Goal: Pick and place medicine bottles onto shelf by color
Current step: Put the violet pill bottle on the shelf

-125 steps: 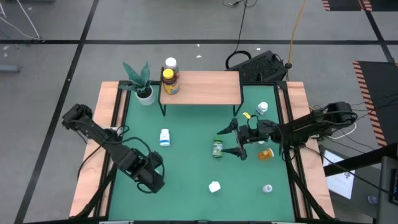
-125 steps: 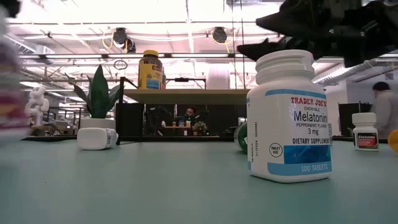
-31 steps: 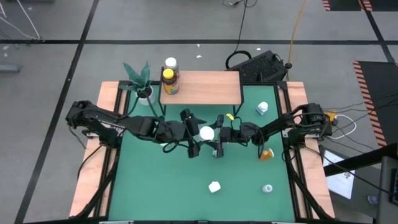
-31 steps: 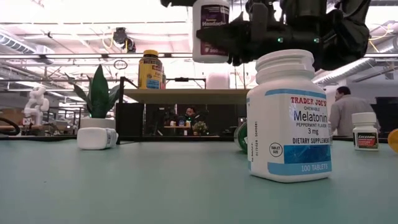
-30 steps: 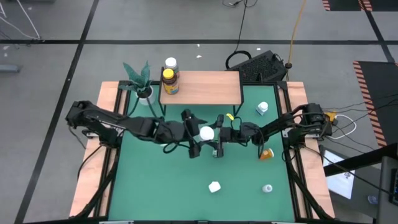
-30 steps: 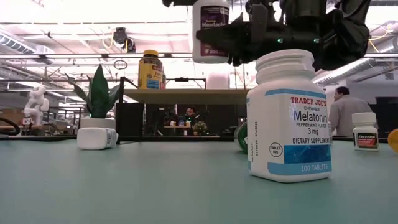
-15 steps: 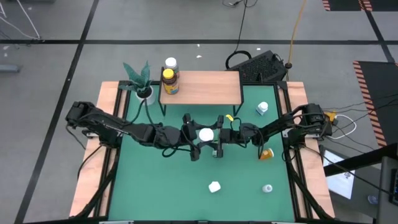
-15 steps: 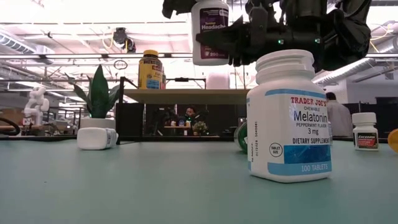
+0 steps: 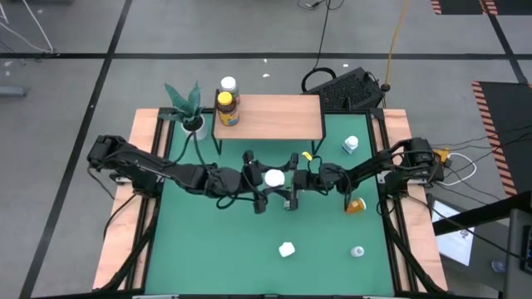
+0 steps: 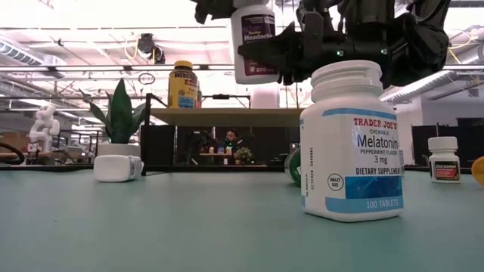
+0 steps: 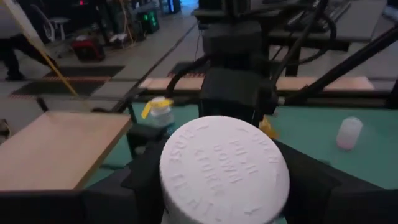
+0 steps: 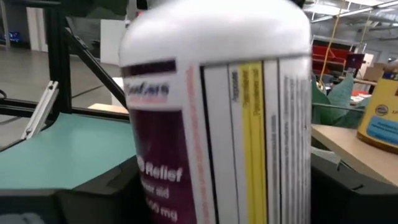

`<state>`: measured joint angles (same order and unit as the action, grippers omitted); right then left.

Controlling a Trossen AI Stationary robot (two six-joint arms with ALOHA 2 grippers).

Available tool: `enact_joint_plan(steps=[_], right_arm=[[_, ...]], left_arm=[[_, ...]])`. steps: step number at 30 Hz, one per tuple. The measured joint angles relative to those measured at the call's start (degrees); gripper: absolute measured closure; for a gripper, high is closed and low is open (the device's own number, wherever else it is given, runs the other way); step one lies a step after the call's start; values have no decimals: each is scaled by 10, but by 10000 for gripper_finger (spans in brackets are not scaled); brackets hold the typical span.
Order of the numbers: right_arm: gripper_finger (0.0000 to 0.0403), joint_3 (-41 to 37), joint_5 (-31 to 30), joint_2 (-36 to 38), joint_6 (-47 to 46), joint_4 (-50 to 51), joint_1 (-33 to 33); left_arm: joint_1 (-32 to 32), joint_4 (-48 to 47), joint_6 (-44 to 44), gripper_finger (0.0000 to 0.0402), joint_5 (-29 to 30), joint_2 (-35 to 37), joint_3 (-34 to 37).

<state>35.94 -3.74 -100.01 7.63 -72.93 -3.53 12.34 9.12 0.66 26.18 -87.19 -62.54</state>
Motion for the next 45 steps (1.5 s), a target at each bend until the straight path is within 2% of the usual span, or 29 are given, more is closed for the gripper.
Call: enact_joint_plan(steps=[8, 11, 14, 18, 27, 34, 36, 42, 45], right_arm=[[45, 0, -13, 19, 8, 26, 2], [32, 0, -50, 32, 9, 47, 2], [28, 0, -79, 44, 15, 62, 1], [28, -7, -112, 52, 27, 68, 4], [28, -29, -114, 52, 11, 78, 24], [28, -29, -111, 51, -9, 86, 28], [28, -29, -110, 51, -9, 88, 28], [28, -29, -110, 51, -7, 90, 28], [28, -29, -110, 51, -9, 86, 28]], left_arm=[[-12, -120, -44, 167, 25, 51, 0], [-23, -150, -37, 166, 31, 67, 0], [-40, -181, -28, 160, 59, 83, 1], [-72, -196, -28, 161, 56, 88, 0], [-140, -255, -62, 159, 42, 104, -1], [-173, -322, -84, 167, 27, 149, 1], [-184, -317, -88, 167, 20, 157, -2], [-225, -374, -88, 141, 17, 181, 0], [-248, -361, -87, 145, 16, 183, -2]])
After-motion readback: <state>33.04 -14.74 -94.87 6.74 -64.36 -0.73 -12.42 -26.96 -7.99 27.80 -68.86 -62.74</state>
